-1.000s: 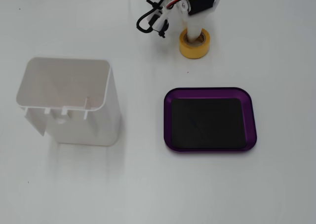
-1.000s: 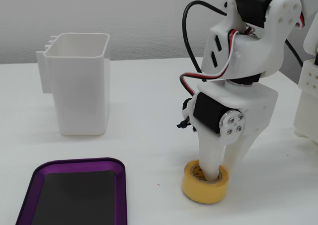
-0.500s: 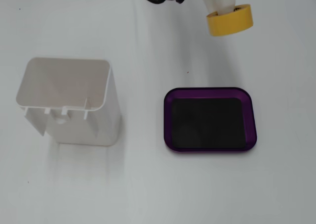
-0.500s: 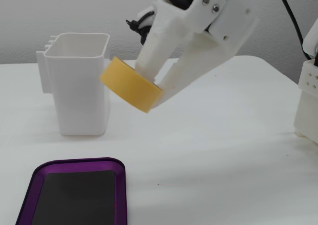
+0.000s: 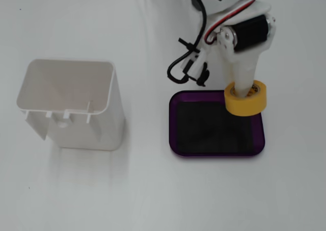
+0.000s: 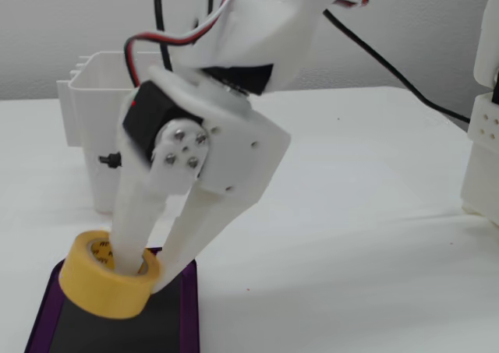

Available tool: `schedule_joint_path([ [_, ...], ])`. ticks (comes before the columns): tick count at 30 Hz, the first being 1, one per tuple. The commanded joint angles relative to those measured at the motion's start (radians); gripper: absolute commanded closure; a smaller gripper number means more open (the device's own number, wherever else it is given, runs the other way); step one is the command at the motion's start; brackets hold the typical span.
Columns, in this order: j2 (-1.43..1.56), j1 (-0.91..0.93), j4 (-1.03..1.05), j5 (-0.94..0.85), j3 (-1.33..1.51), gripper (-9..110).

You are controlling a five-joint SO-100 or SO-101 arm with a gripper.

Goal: Pick up the yellow tape and place it in the box.

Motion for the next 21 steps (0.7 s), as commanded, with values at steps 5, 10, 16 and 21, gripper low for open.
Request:
schedule_joint_path([
  [5,-0.083,0.000,-0.011,-0.002,-0.054,102],
  [10,-0.084,0.051,-0.011,0.002,-0.060,101],
  [16,-0.078,0.061,0.051,0.003,-0.064,91],
  [21,-0.057,0.058,0.152,0.009,-0.121,90],
])
